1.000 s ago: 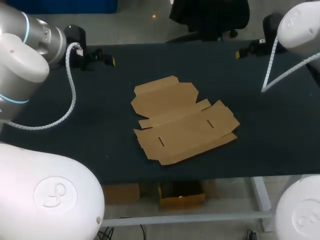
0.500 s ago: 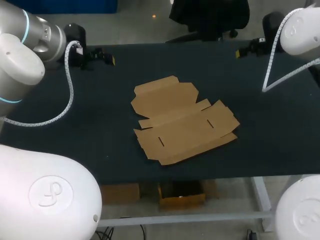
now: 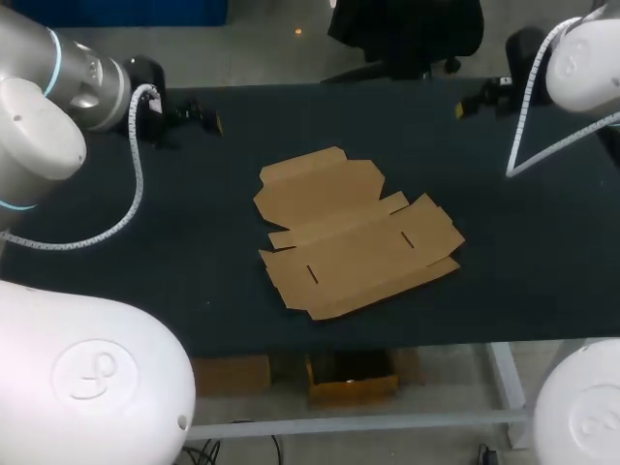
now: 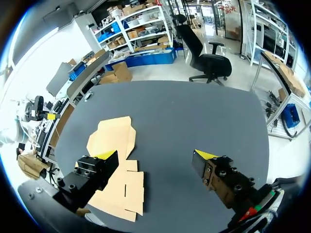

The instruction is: Assemble the packaging by folding the flat box into shape, placing the metal phone stand inside, and closing the box properly

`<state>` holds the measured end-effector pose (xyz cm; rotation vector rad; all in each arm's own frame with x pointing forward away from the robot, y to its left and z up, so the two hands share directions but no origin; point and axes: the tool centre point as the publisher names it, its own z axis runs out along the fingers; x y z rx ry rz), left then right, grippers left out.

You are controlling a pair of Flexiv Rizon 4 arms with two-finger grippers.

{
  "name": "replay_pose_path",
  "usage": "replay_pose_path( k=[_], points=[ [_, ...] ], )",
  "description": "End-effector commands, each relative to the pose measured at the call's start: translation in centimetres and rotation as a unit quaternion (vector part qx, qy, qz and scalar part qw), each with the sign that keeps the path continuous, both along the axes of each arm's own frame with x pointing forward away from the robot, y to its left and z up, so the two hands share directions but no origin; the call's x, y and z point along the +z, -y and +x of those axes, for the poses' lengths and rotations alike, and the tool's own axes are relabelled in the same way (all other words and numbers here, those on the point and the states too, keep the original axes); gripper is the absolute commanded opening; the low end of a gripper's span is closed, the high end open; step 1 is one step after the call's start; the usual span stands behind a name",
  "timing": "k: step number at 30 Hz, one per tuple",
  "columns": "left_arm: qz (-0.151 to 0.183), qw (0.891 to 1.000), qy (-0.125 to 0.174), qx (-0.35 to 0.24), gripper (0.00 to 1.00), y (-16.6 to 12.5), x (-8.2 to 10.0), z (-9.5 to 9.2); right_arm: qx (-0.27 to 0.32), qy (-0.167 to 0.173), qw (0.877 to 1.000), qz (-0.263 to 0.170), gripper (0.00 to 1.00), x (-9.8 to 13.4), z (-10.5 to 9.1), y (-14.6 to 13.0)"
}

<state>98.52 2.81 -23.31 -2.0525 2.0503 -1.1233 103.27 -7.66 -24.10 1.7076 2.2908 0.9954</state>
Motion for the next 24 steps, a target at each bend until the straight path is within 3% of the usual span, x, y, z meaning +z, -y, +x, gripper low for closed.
replay_pose_path(
  k=[1, 8, 12, 24],
  points=[
    [0.020, 0.999, -0.011, 0.024, 1.00, 0.8, -0.2, -0.5, 0.006, -0.028, 1.000, 0.011, 1.00, -0.2, 0.0, 0.8],
    [0.019, 0.998, -0.031, 0.052, 1.00, 1.0, -0.3, -2.4, -0.010, -0.067, 0.998, 0.010, 1.00, -0.7, -1.3, 1.5],
    [0.001, 0.997, -0.042, 0.064, 1.00, 1.0, -0.7, -3.7, -0.010, -0.080, 0.997, 0.012, 1.00, -0.9, -2.3, 1.2],
    [-0.042, 0.993, -0.085, 0.074, 1.00, 1.8, -3.3, -7.4, -0.018, -0.119, 0.993, 0.011, 1.00, -3.5, -5.6, 0.4]
  ],
)
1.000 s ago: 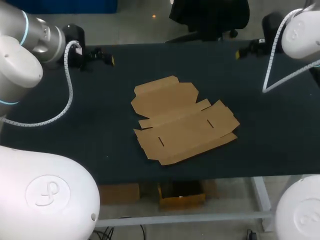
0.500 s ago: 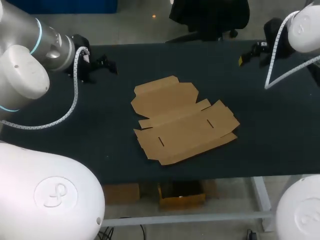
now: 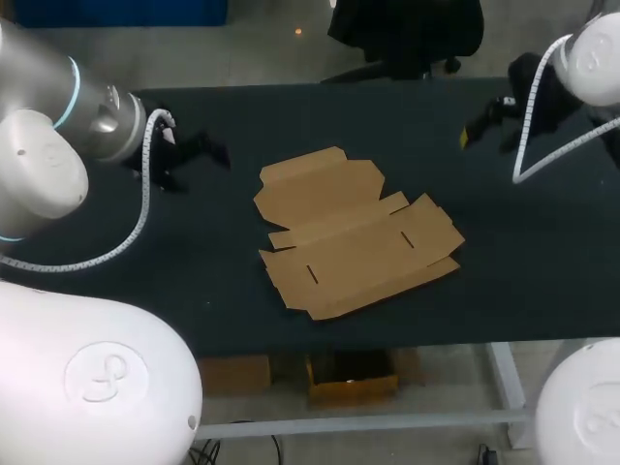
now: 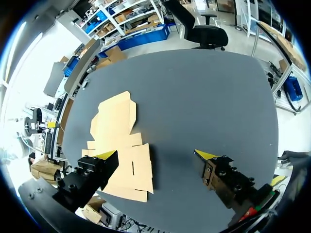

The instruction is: Assemble the packaging by folding the flat box into shape, placing the metal phone stand inside, and closing the box properly

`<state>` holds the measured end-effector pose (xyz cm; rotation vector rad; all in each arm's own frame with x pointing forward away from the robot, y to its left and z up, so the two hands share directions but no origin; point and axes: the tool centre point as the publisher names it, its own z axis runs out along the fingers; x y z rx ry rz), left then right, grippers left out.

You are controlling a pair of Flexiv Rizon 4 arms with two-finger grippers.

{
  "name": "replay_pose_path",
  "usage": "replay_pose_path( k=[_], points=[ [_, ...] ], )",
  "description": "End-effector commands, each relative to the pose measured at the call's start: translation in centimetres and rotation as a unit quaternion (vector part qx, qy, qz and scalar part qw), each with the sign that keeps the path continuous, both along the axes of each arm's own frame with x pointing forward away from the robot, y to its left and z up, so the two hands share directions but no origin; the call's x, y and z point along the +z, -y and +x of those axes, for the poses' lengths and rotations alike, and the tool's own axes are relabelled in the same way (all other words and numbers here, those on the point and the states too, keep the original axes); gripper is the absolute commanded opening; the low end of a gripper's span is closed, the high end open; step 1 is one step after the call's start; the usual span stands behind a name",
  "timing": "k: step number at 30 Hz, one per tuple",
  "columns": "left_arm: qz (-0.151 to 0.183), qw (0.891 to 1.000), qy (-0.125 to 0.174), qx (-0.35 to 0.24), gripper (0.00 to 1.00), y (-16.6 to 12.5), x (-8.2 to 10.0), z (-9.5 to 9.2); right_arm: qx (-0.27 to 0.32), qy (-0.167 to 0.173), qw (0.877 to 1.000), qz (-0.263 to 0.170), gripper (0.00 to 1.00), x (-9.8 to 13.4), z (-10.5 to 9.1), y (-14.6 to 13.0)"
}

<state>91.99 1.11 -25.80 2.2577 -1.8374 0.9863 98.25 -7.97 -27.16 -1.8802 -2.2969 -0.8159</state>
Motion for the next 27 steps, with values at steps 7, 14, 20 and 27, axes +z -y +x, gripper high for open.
replay_pose_path(
  k=[7, 14, 20, 27],
  points=[
    [-0.019, 1.000, -0.009, 0.013, 1.00, 0.8, -1.2, -2.2, -0.013, -0.017, 1.000, -0.002, 1.00, -1.1, -2.0, 0.4],
    [-0.018, 1.000, -0.013, 0.021, 1.00, 1.0, -1.0, -2.9, -0.020, -0.027, 0.999, -0.010, 1.00, -1.2, -2.3, 0.6],
    [-0.018, 1.000, -0.013, 0.021, 1.00, 1.0, -1.0, -2.9, -0.020, -0.027, 0.999, -0.010, 1.00, -1.2, -2.3, 0.6],
    [-0.018, 1.000, -0.013, 0.021, 1.00, 1.0, -1.0, -2.9, -0.020, -0.027, 0.999, -0.010, 1.00, -1.2, -2.3, 0.6]
  ],
)
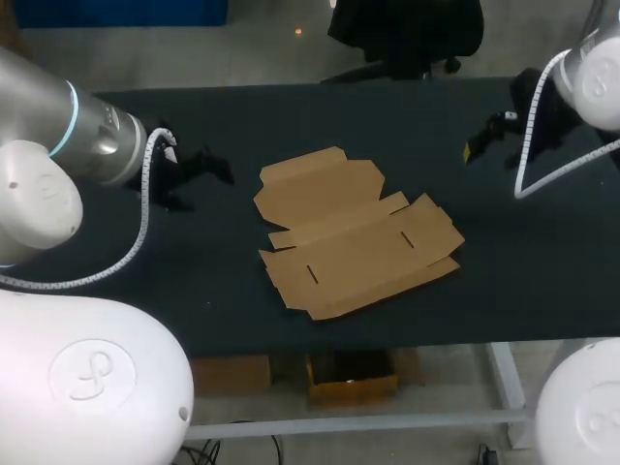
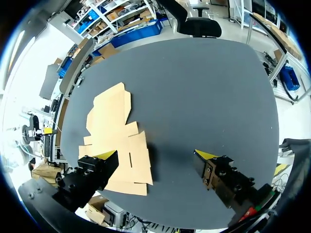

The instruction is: Assemble the packaging by folding the flat box into shape, placing the metal phone stand inside, and closing the box properly

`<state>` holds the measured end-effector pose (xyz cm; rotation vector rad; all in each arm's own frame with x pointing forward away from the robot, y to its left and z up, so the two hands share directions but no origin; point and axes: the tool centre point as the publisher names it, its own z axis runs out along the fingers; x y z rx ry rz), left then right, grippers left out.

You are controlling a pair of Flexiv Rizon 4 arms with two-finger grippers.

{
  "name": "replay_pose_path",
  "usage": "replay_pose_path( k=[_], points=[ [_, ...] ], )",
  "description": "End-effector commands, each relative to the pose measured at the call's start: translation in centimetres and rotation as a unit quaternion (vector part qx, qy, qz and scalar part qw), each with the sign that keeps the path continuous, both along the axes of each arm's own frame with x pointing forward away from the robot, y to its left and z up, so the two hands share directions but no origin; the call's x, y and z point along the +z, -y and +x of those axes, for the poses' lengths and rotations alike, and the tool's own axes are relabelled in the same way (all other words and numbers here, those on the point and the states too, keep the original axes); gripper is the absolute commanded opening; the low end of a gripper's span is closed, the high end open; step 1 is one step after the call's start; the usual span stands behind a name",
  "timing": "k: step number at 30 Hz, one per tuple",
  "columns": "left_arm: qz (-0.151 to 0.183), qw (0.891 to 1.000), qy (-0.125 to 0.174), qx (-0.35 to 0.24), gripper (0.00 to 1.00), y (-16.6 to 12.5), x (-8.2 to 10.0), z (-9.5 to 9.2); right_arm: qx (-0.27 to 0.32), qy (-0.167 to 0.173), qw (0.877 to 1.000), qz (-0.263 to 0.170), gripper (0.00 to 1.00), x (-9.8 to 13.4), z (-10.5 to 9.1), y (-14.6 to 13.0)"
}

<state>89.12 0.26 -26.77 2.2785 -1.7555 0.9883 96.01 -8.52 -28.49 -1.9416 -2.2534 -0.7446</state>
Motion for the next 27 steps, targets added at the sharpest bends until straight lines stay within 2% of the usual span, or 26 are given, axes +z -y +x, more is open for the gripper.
replay_pose_path(
  k=[1, 4, 7, 11, 16, 20, 27],
  points=[
    [0.003, 1.000, -0.001, 0.002, 1.00, 0.2, 0.0, 0.0, 0.002, -0.002, 1.000, 0.001, 1.00, 0.1, 0.0, 0.1],
    [0.012, 1.000, -0.003, 0.014, 1.00, 0.3, -0.2, -0.3, 0.004, -0.004, 1.000, 0.003, 1.00, 0.0, -0.2, 0.0],
    [0.006, 1.000, -0.009, 0.022, 1.00, 0.4, -0.5, -0.8, -0.004, -0.025, 1.000, -0.007, 1.00, -0.6, -0.7, -0.3],
    [-0.002, 1.000, -0.016, 0.025, 1.00, 0.4, -1.1, -1.6, -0.003, -0.064, 0.998, 0.005, 1.00, -1.7, -1.2, -0.3],
    [-0.008, 1.000, -0.020, 0.018, 1.00, 0.9, -1.5, -2.4, 0.004, -0.091, 0.996, 0.021, 1.00, -2.1, -2.1, -0.6],
    [-0.010, 1.000, -0.024, 0.012, 1.00, 1.3, -1.9, -3.0, 0.020, -0.113, 0.993, 0.016, 1.00, -2.8, -3.0, -1.1],
    [-0.015, 0.999, -0.030, -0.010, 1.00, 1.7, -2.7, -3.7, 0.067, -0.102, 0.992, 0.013, 1.00, -4.7, -3.4, -1.3]
  ],
)
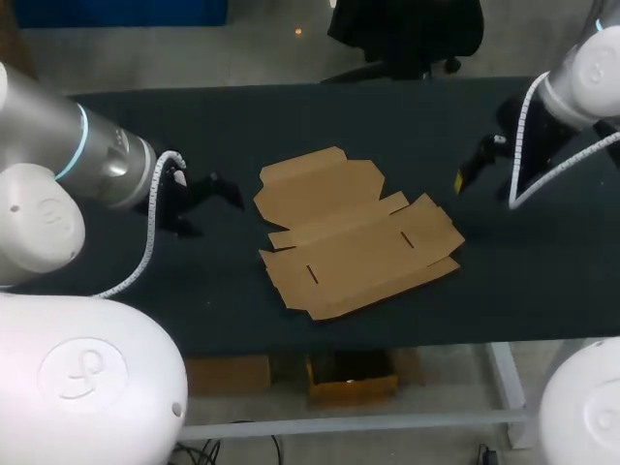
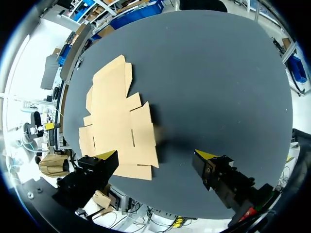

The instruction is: Assemble the packaging by folding the flat box into shape, placing the metal phone stand inside, and closing the box properly

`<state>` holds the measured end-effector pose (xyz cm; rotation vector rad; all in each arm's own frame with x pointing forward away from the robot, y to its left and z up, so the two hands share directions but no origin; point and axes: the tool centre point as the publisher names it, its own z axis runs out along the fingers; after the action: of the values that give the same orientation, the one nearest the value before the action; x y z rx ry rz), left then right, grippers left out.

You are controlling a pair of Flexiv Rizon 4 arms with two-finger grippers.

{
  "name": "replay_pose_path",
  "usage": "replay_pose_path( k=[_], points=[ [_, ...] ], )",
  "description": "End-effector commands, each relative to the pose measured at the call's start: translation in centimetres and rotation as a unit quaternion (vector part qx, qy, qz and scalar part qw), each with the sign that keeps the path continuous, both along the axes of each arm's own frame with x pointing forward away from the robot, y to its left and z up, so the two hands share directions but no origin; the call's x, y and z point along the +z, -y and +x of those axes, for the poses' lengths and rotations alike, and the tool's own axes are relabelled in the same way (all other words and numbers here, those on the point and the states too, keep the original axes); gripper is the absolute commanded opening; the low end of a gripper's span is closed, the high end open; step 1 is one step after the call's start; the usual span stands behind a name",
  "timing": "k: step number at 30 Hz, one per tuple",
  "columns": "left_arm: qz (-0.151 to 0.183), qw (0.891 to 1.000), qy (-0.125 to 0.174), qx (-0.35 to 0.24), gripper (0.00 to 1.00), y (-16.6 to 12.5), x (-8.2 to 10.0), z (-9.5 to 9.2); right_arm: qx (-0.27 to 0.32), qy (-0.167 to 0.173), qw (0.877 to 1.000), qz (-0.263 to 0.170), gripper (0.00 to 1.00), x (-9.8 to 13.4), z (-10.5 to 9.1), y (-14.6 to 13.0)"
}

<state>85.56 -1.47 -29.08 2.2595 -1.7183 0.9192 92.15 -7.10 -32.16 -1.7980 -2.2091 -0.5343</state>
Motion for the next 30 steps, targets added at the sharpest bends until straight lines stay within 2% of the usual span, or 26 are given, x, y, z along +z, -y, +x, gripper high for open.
replay_pose_path(
  k=[1, 7, 12, 24, 25, 27, 29, 30],
  points=[
    [-0.004, 1.000, 0.002, -0.006, 1.00, 0.0, -0.4, -0.3, 0.028, -0.005, 0.999, 0.015, 1.00, -1.2, 0.4, 0.0],
    [-0.012, 1.000, 0.000, -0.018, 1.00, 0.2, -0.5, -0.6, 0.046, -0.020, 0.999, 0.015, 1.00, -2.7, 0.3, -0.8],
    [-0.012, 1.000, 0.001, -0.027, 1.00, 0.6, -0.3, -0.9, 0.057, -0.018, 0.998, 0.022, 1.00, -4.0, 0.1, -1.3],
    [-0.016, 0.999, 0.004, -0.030, 1.00, 0.7, -0.4, -0.8, 0.049, -0.050, 0.997, 0.043, 1.00, -6.1, 0.0, -2.9],
    [-0.017, 0.999, 0.004, -0.030, 1.00, 0.7, -0.4, -0.9, 0.048, -0.051, 0.996, 0.047, 0.93, -6.2, 0.0, -3.1],
    [-0.018, 0.999, 0.004, -0.030, 1.00, 0.7, -0.5, -0.8, 0.047, -0.051, 0.996, 0.053, 0.86, -6.4, 0.0, -3.3],
    [-0.019, 0.999, 0.004, -0.032, 1.00, 0.7, -0.5, -0.8, 0.051, -0.053, 0.996, 0.059, 0.70, -6.6, 0.1, -3.7],
    [-0.020, 0.999, 0.004, -0.032, 1.00, 0.7, -0.5, -0.8, 0.052, -0.053, 0.995, 0.059, 0.67, -6.7, 0.1, -3.9]
  ],
)
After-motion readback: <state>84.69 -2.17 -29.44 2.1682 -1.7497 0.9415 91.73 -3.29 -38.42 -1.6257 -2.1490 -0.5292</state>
